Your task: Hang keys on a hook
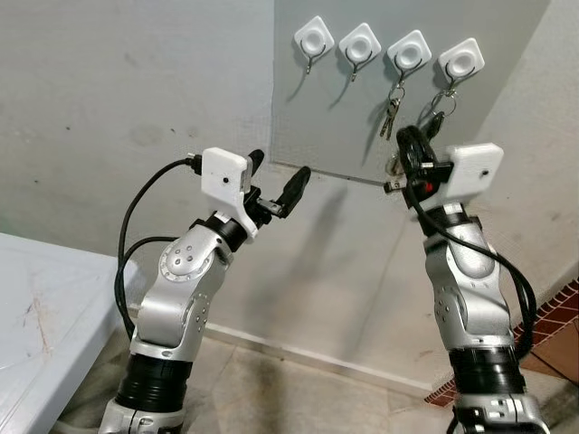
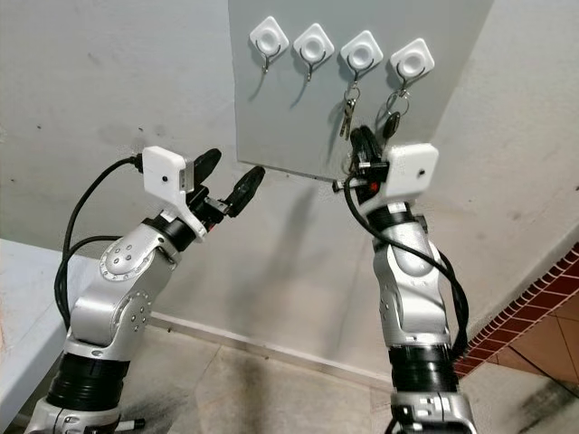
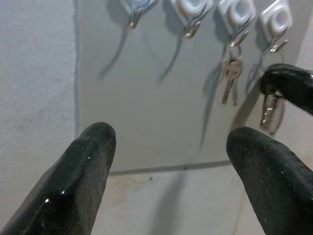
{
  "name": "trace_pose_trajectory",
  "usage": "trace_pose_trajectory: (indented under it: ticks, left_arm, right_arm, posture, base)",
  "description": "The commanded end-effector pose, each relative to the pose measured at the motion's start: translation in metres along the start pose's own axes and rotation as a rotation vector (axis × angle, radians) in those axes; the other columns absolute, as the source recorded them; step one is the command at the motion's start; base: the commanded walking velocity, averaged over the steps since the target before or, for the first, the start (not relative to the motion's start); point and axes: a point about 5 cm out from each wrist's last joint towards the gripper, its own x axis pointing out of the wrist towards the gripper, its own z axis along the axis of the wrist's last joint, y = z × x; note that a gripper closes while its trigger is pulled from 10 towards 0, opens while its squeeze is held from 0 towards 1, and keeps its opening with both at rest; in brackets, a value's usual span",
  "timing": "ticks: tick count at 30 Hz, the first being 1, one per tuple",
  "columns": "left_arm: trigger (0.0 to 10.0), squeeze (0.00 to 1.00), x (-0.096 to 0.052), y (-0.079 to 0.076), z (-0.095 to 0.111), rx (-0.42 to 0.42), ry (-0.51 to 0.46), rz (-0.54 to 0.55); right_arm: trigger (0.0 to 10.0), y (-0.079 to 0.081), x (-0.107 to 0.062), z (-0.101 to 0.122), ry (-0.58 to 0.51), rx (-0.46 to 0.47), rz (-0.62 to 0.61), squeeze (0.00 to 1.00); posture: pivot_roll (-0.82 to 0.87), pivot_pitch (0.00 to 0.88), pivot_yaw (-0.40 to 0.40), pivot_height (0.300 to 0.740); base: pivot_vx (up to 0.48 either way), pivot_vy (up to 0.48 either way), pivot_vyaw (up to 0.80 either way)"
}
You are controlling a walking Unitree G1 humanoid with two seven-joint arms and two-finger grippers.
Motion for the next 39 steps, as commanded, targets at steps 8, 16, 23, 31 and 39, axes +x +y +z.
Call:
trace_pose_trajectory:
  ticks: [8, 16, 23, 31, 39]
  left_arm:
    - [10.0, 0.00, 0.006, -0.004, 0.005, 0.014, -0.010, -0.029]
    - [10.0, 0.00, 0.006, -0.004, 0.006, 0.016, -0.015, -0.021]
    - [10.0, 0.00, 0.006, -0.005, 0.006, 0.015, -0.016, -0.025]
    - [10.0, 0.00, 0.007, -0.009, 0.007, 0.013, -0.015, -0.043]
    - [10.0, 0.00, 0.009, -0.016, 0.006, 0.003, -0.012, -0.074]
  right_arm:
    - [10.0, 0.004, 0.017, 0.005, -0.051, 0.036, 0.031, 0.00]
    - [10.0, 0.011, 0.021, 0.001, -0.040, 0.074, 0.071, 0.00]
    - [10.0, 0.015, 0.031, 0.007, -0.080, 0.105, 0.077, 0.00]
    - [10.0, 0.022, 0.044, 0.014, -0.117, 0.140, 0.099, 0.00]
    - [10.0, 0.029, 0.057, 0.022, -0.158, 0.200, 0.114, 0.00]
  posture:
    - [0.00, 0.000, -0.043, 0.740]
    - [0.01, 0.000, -0.050, 0.740]
    - [0.01, 0.000, -0.051, 0.740]
    - [0.02, 0.000, -0.052, 0.740]
    - [0.02, 0.000, -0.046, 0.740]
  base:
    - [0.000, 0.000, 0.00]
    - [0.000, 0.000, 0.00]
    - [0.000, 0.000, 0.00]
    - [0.000, 0.000, 0.00]
    - [0.000, 0.000, 0.00]
